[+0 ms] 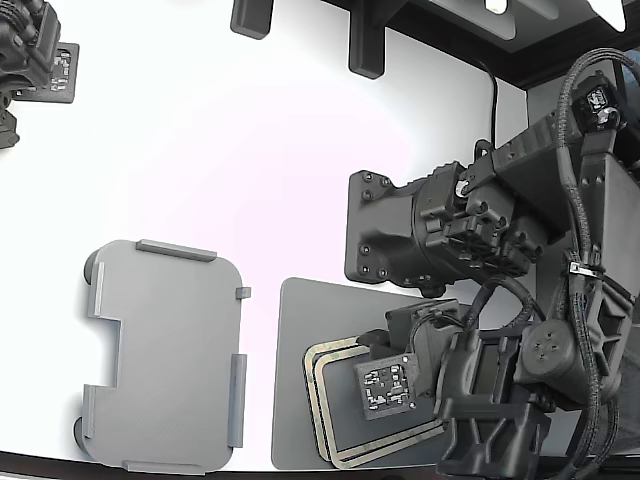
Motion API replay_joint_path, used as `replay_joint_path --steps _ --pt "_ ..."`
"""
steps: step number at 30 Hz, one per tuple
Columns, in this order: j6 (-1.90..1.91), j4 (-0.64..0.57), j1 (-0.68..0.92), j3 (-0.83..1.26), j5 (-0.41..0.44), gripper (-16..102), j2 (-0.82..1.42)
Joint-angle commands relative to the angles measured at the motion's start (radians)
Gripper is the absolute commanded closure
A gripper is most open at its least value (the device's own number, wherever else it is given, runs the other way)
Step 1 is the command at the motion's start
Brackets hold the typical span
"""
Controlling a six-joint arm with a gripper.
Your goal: Move top rectangular frame to the holder.
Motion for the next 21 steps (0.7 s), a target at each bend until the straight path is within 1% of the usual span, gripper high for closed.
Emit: replay_joint_path --steps 1,8,9,10,12,13,15,17,21 --pt "-0.008 0.000 -0.025 -0.014 -0.005 -14 0.015" --pt "-0.029 -0.006 -0.046 -0.014 -0.026 -14 -0.012" --pt "-0.029 -0.009 -0.049 -0.014 -0.026 -8 -0.018" --pt "-0.034 -0.012 -0.054 -0.014 -0.026 1 -0.026" --pt "-0.057 -0.011 -0.071 -0.012 -0.037 8 -0.038" --pt "-0.071 -0.005 -0.078 -0.012 -0.040 9 -0.043" --pt "-0.086 -0.003 -0.086 -0.012 -0.040 5 -0.049" --pt "-0.089 -0.003 -0.087 -0.014 -0.034 3 -0.052" --pt "-0.094 -0.011 -0.091 -0.011 -0.034 7 -0.060"
